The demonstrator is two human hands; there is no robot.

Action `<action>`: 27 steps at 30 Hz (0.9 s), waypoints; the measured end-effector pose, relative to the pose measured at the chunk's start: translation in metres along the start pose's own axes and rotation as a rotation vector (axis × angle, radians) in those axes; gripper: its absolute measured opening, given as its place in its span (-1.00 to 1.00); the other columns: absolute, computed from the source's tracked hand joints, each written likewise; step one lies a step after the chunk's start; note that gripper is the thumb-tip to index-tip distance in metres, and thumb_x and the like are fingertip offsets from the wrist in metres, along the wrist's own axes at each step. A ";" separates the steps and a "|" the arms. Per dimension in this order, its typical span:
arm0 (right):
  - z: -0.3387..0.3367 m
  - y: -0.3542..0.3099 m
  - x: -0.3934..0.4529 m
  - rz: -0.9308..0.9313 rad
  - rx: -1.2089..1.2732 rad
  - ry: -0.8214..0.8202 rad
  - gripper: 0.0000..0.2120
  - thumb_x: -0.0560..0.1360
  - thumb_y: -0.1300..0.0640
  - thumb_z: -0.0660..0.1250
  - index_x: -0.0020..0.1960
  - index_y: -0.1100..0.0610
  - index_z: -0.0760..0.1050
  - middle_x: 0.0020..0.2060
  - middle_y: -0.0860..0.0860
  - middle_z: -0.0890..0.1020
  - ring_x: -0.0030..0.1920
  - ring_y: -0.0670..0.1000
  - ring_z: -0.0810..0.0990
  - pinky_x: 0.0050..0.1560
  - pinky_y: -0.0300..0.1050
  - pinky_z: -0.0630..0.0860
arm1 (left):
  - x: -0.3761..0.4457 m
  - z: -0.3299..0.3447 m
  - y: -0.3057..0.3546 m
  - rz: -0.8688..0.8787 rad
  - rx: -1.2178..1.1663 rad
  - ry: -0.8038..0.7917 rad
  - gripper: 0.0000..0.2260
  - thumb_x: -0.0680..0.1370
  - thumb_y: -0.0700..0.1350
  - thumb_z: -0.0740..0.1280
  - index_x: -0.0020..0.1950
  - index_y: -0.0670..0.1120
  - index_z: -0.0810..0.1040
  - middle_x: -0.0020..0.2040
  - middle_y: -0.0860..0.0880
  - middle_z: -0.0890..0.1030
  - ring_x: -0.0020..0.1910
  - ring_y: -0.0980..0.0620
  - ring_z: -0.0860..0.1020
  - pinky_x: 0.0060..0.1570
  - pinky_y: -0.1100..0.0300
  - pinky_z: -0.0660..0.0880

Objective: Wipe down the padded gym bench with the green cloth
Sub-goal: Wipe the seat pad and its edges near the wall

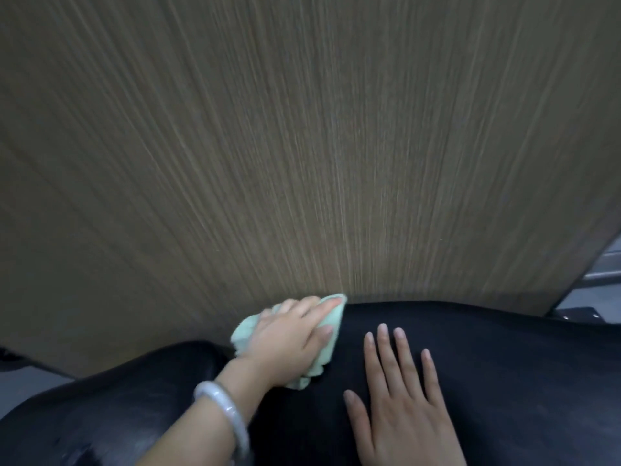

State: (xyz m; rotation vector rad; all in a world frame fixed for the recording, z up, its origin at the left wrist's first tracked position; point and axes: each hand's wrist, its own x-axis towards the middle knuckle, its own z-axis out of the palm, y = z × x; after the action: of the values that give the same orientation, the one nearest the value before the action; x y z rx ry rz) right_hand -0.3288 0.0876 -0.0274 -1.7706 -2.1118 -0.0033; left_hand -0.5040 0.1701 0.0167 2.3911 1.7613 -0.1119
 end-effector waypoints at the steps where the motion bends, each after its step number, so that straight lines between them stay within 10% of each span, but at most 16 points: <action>1: -0.001 0.000 0.000 0.008 -0.004 -0.013 -0.30 0.60 -0.19 -0.21 0.39 0.25 0.39 0.39 0.17 0.41 0.41 0.14 0.29 0.34 0.21 0.19 | -0.012 0.002 -0.011 -0.060 -0.025 -0.015 -0.41 0.42 0.31 -0.30 0.48 0.36 -0.11 0.46 0.24 0.15 0.36 0.09 0.22 0.31 0.01 0.25; 7: -0.002 -0.005 -0.001 0.023 -0.026 -0.026 -0.30 0.61 -0.17 -0.23 0.35 0.25 0.45 0.36 0.19 0.45 0.40 0.18 0.33 0.34 0.26 0.19 | -0.041 0.011 -0.015 -0.243 -0.110 -0.034 -0.39 0.38 0.31 -0.37 0.47 0.37 -0.23 0.51 0.20 -0.01 0.37 0.02 0.17 0.35 0.01 0.23; 16: 0.001 -0.003 0.002 -0.001 -0.054 -0.004 -0.36 0.62 -0.08 -0.20 0.33 0.25 0.47 0.34 0.18 0.47 0.37 0.19 0.41 0.31 0.24 0.21 | 0.028 0.000 0.039 0.023 -0.025 0.042 -0.59 0.64 0.13 -0.06 0.50 0.28 0.03 0.42 0.20 0.27 0.34 0.08 0.26 0.32 -0.07 0.16; 27: -0.025 0.043 -0.003 -0.188 -0.112 -0.142 -0.43 0.58 -0.26 -0.07 0.38 -0.01 0.44 0.36 0.06 0.46 0.42 0.04 0.28 0.32 0.17 0.18 | -0.071 0.016 0.008 -0.468 -0.204 0.039 -0.55 0.63 0.18 -0.10 0.50 0.33 -0.14 0.56 0.14 -0.12 0.42 -0.05 0.12 0.37 0.05 0.18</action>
State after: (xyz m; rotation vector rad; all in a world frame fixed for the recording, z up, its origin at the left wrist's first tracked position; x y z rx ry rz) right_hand -0.2810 0.0873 -0.0158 -1.6707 -2.4166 -0.0484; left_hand -0.5171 0.0976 0.0127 1.8207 2.1988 0.0556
